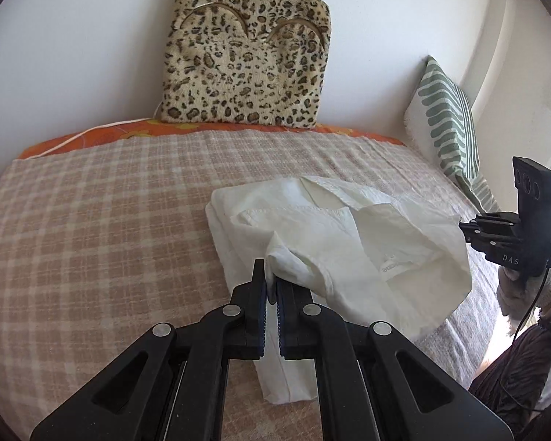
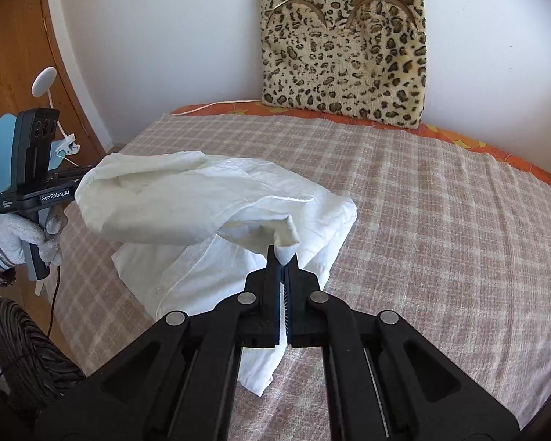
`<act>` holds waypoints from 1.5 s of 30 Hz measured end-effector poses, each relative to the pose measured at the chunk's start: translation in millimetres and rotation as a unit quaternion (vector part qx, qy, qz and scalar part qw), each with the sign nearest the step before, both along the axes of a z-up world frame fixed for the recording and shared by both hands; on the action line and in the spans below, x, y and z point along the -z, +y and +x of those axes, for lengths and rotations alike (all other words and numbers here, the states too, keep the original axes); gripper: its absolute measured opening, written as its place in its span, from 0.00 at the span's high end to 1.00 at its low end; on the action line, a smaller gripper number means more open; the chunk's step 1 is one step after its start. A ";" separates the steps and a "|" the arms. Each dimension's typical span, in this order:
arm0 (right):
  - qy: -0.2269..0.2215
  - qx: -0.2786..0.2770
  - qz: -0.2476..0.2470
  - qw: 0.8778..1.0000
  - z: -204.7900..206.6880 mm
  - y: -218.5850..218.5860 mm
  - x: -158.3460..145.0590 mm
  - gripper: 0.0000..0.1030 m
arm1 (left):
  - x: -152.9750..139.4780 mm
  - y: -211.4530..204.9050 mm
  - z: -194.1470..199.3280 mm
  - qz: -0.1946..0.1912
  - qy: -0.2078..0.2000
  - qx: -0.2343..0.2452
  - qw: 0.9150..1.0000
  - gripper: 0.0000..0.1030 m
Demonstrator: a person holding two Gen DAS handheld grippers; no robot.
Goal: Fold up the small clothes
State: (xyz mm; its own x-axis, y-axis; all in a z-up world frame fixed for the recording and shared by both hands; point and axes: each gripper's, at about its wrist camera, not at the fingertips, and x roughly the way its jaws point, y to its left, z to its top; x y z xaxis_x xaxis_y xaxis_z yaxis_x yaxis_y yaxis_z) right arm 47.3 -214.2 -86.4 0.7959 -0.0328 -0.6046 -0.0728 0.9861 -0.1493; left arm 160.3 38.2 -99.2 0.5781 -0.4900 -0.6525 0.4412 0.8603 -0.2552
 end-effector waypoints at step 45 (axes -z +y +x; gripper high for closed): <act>0.086 -0.001 0.471 0.878 141.1 -159.9 56.2 0.66 | 42.7 -65.9 -20.8 0.088 0.037 0.092 0.991 0.92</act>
State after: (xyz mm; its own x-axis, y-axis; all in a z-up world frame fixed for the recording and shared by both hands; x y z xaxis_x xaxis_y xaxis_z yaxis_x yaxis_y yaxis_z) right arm 188.4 -374.1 -142.7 0.6888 0.5484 -0.4742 -0.0165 0.6658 0.7460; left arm 139.5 -27.7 -141.8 0.4367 -0.4570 -0.7749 0.5802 0.8013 -0.1456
